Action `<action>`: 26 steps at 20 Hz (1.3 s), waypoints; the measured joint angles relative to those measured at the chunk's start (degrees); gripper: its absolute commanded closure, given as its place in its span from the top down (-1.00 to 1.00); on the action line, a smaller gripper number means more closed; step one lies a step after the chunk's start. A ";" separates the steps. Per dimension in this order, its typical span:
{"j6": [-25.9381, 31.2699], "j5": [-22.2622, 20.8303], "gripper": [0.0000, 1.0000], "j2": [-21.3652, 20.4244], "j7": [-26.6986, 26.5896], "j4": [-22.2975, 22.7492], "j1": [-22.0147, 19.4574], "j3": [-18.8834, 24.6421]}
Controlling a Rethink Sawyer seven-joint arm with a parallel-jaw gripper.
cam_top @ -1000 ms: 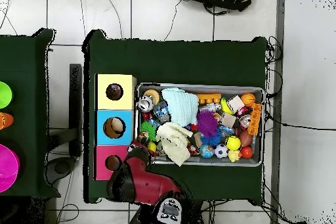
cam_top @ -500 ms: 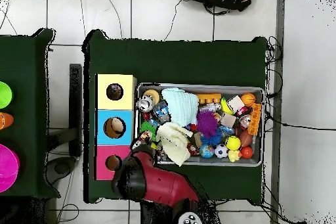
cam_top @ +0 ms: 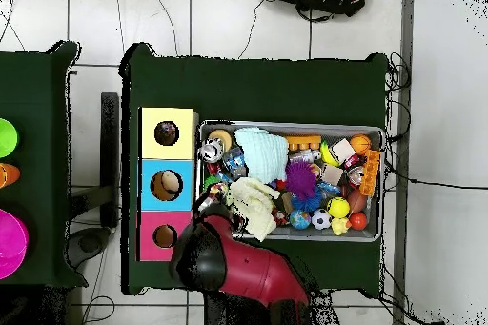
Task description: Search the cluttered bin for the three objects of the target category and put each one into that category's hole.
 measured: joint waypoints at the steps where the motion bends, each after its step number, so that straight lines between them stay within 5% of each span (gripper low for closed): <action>1: 0.12 0.01 -1.00 -0.24 0.00 -0.03 0.01 0.00; 5: 1.21 0.38 -1.00 -0.57 0.00 -0.60 0.91 -0.21; 11: 6.07 3.28 -1.00 0.52 0.04 -4.51 8.59 -2.96; 18: 16.09 8.31 -1.00 3.35 1.43 -12.96 17.95 -7.10; 26: 19.03 11.83 -1.00 8.01 5.12 -21.08 21.64 -10.83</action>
